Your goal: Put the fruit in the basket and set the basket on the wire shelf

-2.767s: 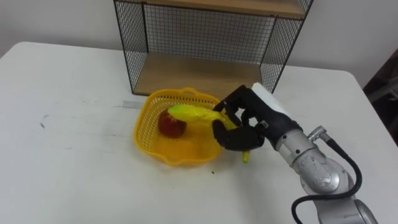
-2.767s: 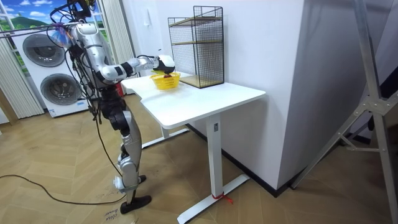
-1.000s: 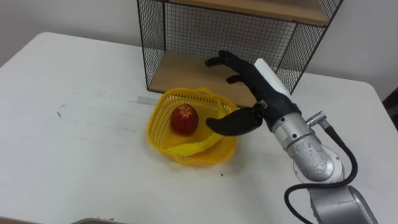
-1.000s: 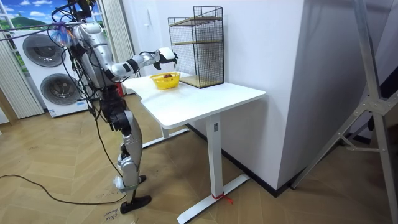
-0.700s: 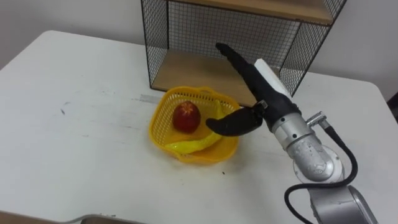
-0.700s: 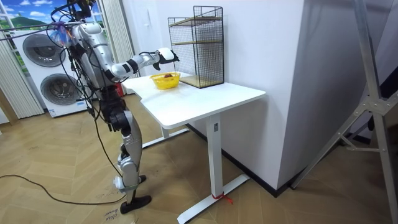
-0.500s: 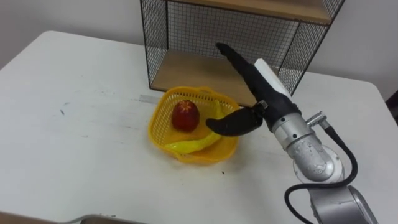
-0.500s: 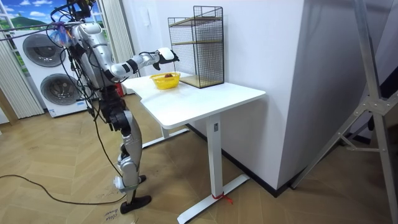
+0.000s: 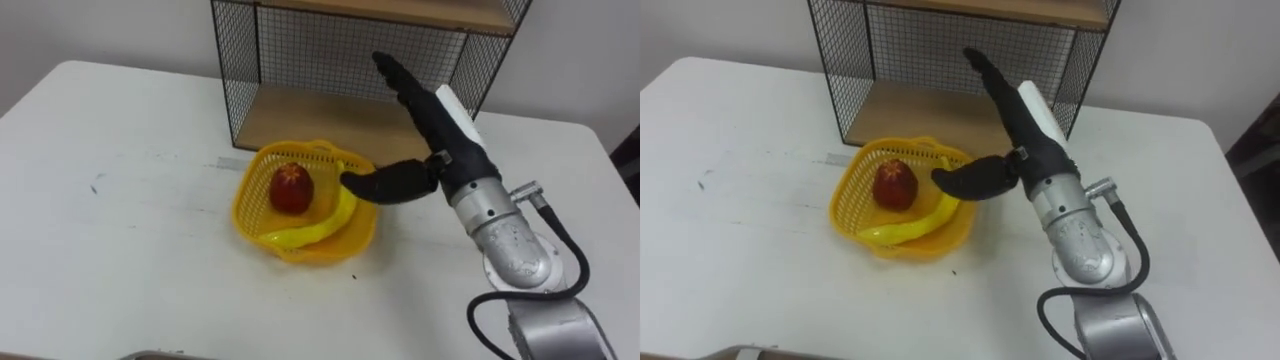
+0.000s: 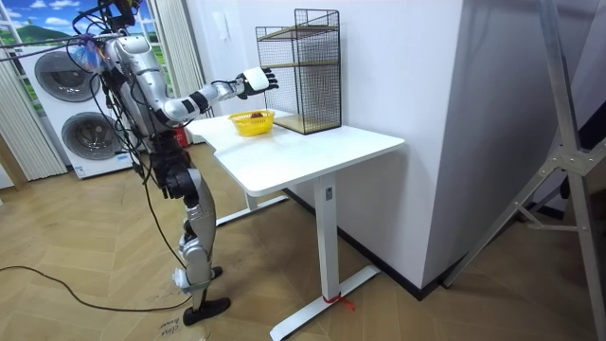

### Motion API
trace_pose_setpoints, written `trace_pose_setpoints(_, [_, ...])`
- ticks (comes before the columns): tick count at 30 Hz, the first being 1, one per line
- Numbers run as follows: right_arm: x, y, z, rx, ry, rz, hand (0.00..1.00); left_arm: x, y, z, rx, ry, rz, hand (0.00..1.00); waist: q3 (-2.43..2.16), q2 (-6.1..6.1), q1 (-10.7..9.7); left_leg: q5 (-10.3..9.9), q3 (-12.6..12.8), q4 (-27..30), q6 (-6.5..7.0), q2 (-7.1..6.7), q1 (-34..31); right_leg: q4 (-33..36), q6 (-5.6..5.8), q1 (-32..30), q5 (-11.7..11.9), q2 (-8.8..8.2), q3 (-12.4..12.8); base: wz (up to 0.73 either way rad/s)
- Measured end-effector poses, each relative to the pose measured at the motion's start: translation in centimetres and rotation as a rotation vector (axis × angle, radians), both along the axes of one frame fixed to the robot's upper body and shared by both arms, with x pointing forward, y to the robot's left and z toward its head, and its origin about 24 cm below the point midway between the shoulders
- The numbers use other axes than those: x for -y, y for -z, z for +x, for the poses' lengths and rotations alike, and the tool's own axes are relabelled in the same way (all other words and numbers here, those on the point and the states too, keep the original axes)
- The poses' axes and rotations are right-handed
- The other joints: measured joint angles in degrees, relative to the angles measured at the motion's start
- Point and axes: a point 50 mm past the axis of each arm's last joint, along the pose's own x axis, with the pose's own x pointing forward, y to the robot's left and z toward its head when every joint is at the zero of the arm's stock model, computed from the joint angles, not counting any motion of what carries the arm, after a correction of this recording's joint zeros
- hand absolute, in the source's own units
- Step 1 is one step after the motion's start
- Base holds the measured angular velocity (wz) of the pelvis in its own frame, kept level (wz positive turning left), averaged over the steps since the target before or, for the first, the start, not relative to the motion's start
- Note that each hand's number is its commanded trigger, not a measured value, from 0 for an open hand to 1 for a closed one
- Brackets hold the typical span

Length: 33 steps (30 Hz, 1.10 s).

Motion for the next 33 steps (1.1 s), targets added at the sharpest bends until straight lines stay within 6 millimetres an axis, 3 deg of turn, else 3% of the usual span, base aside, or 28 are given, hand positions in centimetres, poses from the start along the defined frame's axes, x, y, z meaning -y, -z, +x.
trace_pose_setpoints(2, [0.6,0.2,0.0,0.010,0.055,0.029,0.00,-0.3,-0.1,-0.5,0.018,-0.116,0.040,0.00,-0.41,0.47,-0.7,0.0,-0.2,0.1,0.00,-0.03,0.0,0.0,0.00,0.2,0.0,-0.10,-0.5,0.02])
trace_pose_setpoints(6, [2.3,1.6,-0.6,-0.020,0.164,0.089,0.00,-1.3,-0.5,-1.1,0.063,-0.395,0.128,0.00,-0.63,0.94,-1.3,0.0,-0.8,0.2,0.04,-0.24,0.7,0.0,0.00,1.0,0.0,-0.58,-1.1,0.08])
trace_pose_setpoints(11, [5.9,3.0,-2.5,-0.052,0.404,0.184,0.00,-3.9,-2.0,0.4,0.248,-0.930,0.300,0.00,-0.68,1.52,-1.0,0.2,-0.8,0.0,0.25,-0.26,0.6,0.0,0.07,1.0,0.0,-0.87,-1.2,0.01])
trace_pose_setpoints(13, [7.1,3.1,-3.0,-0.035,0.490,0.183,0.00,-5.2,-2.9,1.0,0.312,-1.044,0.376,0.00,-0.79,1.72,-0.9,0.3,-1.1,-0.1,0.30,-0.63,0.7,0.0,0.09,1.0,0.0,-0.80,-1.3,0.00])
trace_pose_setpoints(18, [8.8,3.9,-4.8,-0.021,0.631,0.167,0.00,-7.7,-6.0,3.4,0.454,-1.173,0.578,0.00,-1.19,2.39,-0.2,0.8,-1.4,-1.3,0.44,-0.80,1.5,0.0,0.30,0.8,0.1,-0.89,-1.1,-0.01])
trace_pose_setpoints(23, [9.4,4.9,-6.1,-0.051,0.698,0.146,0.00,-10.0,-10.9,6.0,0.647,-1.261,0.797,0.00,-1.31,2.73,1.5,1.0,-1.1,-2.1,0.44,-0.80,2.1,0.1,0.37,1.0,0.1,-1.01,-1.0,-0.04])
trace_pose_setpoints(27, [9.8,5.6,-7.3,-0.080,0.742,0.132,0.00,-11.0,-14.5,6.8,0.762,-1.295,0.955,0.00,-1.33,2.94,3.0,1.2,-0.6,-2.7,0.45,-0.85,2.5,0.0,0.39,0.9,0.1,-0.96,-0.2,-0.07])
trace_pose_setpoints(33, [10.2,5.6,-7.6,-0.069,0.761,0.125,0.00,-12.0,-21.0,8.2,1.032,-1.255,1.189,0.00,-1.34,3.19,3.4,1.2,-0.6,-2.8,0.38,-0.96,2.3,0.0,0.39,0.5,0.1,-0.87,-0.3,-0.01])
